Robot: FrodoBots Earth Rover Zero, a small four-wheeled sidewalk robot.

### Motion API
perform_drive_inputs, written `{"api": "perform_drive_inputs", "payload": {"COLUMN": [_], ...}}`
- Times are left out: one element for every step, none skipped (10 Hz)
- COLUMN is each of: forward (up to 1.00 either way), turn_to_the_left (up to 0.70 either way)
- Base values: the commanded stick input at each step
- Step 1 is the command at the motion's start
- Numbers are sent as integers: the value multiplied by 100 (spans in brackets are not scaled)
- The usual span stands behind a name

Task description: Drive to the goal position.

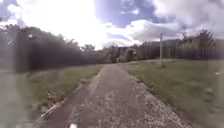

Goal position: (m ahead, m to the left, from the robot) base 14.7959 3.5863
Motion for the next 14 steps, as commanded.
{"api": "perform_drive_inputs", "payload": {"forward": [70,70,70,70,70,70,70,70,70,70,70,70,70,70], "turn_to_the_left": [1,1,1,1,1,1,1,1,1,1,1,1,1,1]}}
